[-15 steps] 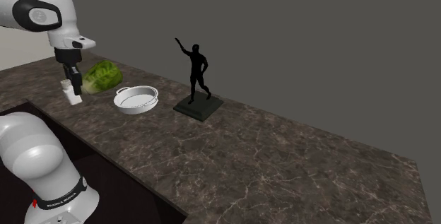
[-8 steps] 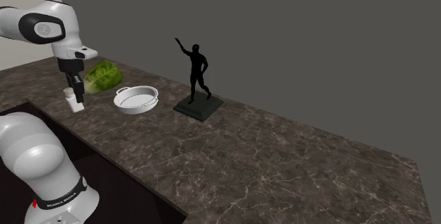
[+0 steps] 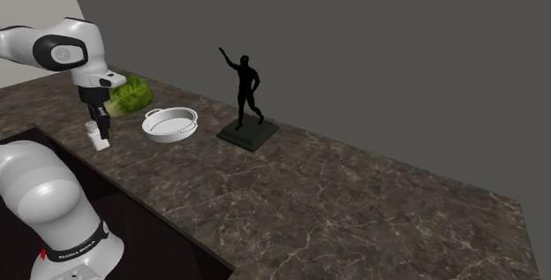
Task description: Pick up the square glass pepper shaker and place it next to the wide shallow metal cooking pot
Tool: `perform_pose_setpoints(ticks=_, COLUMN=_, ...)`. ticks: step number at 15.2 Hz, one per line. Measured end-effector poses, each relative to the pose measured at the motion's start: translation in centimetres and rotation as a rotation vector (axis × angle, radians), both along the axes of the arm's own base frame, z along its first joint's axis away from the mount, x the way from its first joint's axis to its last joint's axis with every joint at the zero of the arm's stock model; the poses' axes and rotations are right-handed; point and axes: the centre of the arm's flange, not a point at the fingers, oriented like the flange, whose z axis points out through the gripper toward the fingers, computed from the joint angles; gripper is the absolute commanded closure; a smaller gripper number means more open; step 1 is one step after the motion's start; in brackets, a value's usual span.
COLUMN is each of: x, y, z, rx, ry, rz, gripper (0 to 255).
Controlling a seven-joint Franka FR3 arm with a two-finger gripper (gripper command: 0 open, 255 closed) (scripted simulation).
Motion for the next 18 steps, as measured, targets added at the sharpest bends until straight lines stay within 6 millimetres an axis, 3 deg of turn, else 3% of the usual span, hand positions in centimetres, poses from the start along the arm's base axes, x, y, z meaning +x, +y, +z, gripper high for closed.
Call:
perform_pose_setpoints(ticks=13, x=0.1, y=0.0, z=-6.8, rx=0.0, ry=0.0, rz=0.0, gripper=255)
perform_pose_setpoints(ticks=18, x=0.1, y=0.0, z=-7.5, rx=0.0, ry=-0.001, rz=0.0, gripper=255)
